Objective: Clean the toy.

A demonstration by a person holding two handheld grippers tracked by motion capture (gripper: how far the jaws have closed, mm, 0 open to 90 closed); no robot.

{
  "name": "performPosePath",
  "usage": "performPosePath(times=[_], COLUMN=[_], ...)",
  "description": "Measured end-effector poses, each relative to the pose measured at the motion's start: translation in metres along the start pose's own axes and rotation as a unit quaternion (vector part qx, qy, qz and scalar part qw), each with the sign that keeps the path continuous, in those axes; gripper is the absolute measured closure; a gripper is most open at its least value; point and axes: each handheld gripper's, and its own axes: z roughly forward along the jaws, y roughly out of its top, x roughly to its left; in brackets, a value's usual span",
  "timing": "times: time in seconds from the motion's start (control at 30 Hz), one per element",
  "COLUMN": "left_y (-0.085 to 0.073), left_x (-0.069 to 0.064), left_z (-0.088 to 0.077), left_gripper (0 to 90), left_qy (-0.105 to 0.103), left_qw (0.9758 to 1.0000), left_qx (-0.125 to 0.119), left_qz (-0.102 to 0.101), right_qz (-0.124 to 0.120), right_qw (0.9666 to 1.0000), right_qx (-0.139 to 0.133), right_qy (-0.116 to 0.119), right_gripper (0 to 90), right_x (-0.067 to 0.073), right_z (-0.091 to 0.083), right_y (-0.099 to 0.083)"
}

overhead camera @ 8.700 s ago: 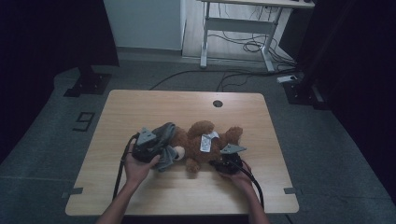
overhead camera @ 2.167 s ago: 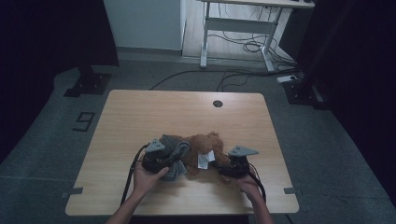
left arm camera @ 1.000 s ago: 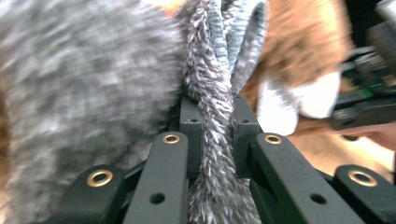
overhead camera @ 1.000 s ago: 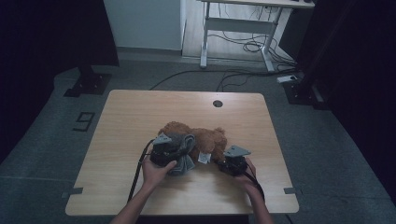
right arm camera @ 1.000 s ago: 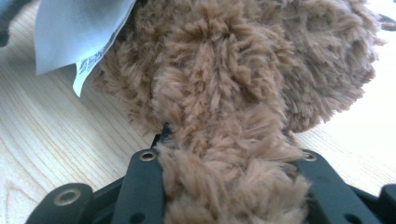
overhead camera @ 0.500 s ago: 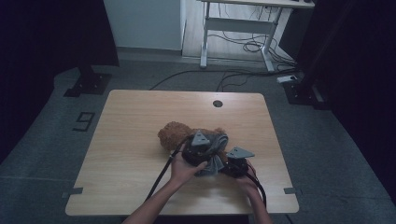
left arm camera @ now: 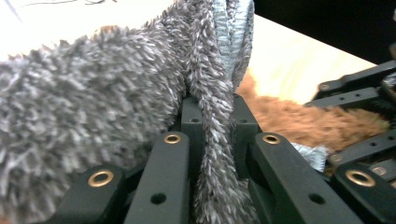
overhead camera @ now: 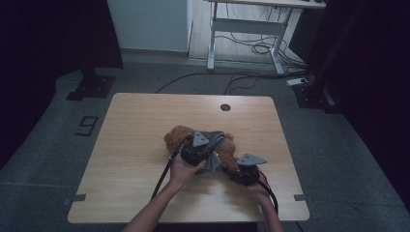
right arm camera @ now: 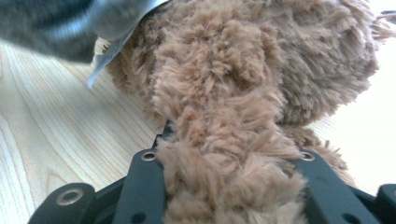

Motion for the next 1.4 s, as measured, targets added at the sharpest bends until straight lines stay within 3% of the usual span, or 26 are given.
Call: performPosePath(times=[0.03,0.1,0.2,0.23,0.3,0.37,0.43,0.47,0.57,0.6,0.63,0.67,0.7,0.73,0.8,0.9,0.97,1.1,1.17,1.2,1.23,1.27,1.3,1.37,1.4], left_y=[-0.001,-0.002,-0.003,-0.005,-0.008,-0.008,-0.004,-0.004,0.01,0.01,0.014,0.021,0.023,0.023,0.023,0.013,0.009,0.005,-0.001,-0.001,-0.005,-0.005,-0.006,-0.009,-0.01], left_x=[0.006,0.009,0.023,0.029,0.04,0.04,0.031,0.031,0.0,0.0,-0.009,-0.027,-0.035,-0.035,-0.045,-0.045,-0.043,-0.034,-0.021,-0.021,-0.009,-0.009,-0.003,0.011,0.021], left_z=[-0.011,-0.016,-0.034,-0.039,-0.047,-0.05,-0.051,-0.051,-0.045,-0.045,-0.042,-0.03,-0.021,-0.021,0.0,0.032,0.036,0.028,0.014,0.014,0.004,0.004,-0.002,-0.015,-0.02], left_gripper=[80.1,80.0,80.0,79.9,79.8,79.8,79.8,79.8,79.8,79.8,79.7,79.7,79.7,79.7,79.7,79.6,79.6,80.0,80.1,80.2,80.2,80.2,80.1,80.1,80.1], left_qy=[0.013,0.022,0.063,0.065,0.04,0.028,0.002,0.002,-0.033,-0.033,-0.037,-0.035,-0.028,-0.028,-0.024,-0.035,-0.042,-0.049,-0.026,-0.026,-0.004,-0.004,0.008,0.051,0.056], left_qw=[0.9998,0.9996,0.9977,0.9975,0.9978,0.9977,0.9977,0.9977,0.9975,0.9975,0.9975,0.9979,0.9982,0.9982,0.9985,0.9983,0.9985,0.9984,0.9994,0.9994,0.9999,0.9999,0.9999,0.9986,0.9984], left_qx=[-0.012,-0.019,-0.025,-0.024,-0.032,-0.037,-0.049,-0.049,-0.061,-0.061,-0.06,-0.05,-0.04,-0.04,-0.009,0.033,0.025,0.022,0.014,0.014,0.009,0.009,0.008,0.006,0.007], left_qz=[0.0,-0.001,-0.007,-0.017,-0.042,-0.048,-0.048,-0.048,-0.017,-0.017,-0.006,0.022,0.035,0.035,0.048,0.035,0.025,0.02,0.015,0.015,0.008,0.008,0.009,0.012,0.003], right_qz=[0.0,0.0,0.001,0.001,0.009,0.008,0.007,0.008,0.009,0.009,0.009,0.009,0.01,0.01,0.01,0.008,0.006,0.007,0.007,0.006,0.007,0.007,0.009,0.01,0.012], right_qw=[1.0,1.0,1.0,1.0,0.9999,0.9999,0.9999,0.9999,0.9999,0.9999,0.9999,0.9999,0.9999,0.9999,0.9999,0.9999,0.9999,0.9998,0.9999,0.9998,0.9998,0.9998,0.9998,0.9998,0.9997], right_qx=[0.0,0.001,0.0,-0.001,-0.006,-0.005,-0.006,-0.008,-0.009,-0.01,-0.01,-0.01,-0.01,-0.01,-0.01,-0.012,-0.01,-0.01,-0.01,-0.01,-0.011,-0.011,-0.012,-0.011,-0.011], right_qy=[0.002,0.002,0.005,0.005,0.011,0.01,0.008,0.009,0.009,0.01,0.01,0.01,0.009,0.009,0.009,0.009,0.009,0.013,0.013,0.013,0.014,0.014,0.014,0.014,0.016], right_gripper=[63.8,63.8,63.8,63.8,63.8,63.8,63.8,63.7,63.7,63.7,63.7,63.7,63.7,63.7,63.6,63.6,63.6,63.6,63.6,63.6,63.6,63.6,63.6,63.6,63.6], right_x=[0.0,-0.001,-0.003,-0.004,-0.006,-0.006,-0.006,-0.007,-0.007,-0.006,-0.006,-0.006,-0.006,-0.006,-0.005,-0.004,-0.005,-0.005,-0.004,-0.004,-0.005,-0.005,-0.005,-0.005,-0.006], right_z=[0.0,0.0,-0.001,-0.002,-0.004,-0.003,-0.002,-0.002,-0.002,-0.001,-0.001,-0.001,-0.001,-0.001,-0.002,-0.002,-0.002,-0.002,-0.002,-0.002,-0.002,-0.002,-0.002,-0.002,-0.003], right_y=[0.0,0.0,-0.001,-0.002,-0.004,-0.004,-0.003,-0.003,-0.003,-0.003,-0.003,-0.003,-0.003,-0.003,-0.004,-0.004,-0.004,-0.005,-0.005,-0.005,-0.005,-0.005,-0.005,-0.005,-0.005])
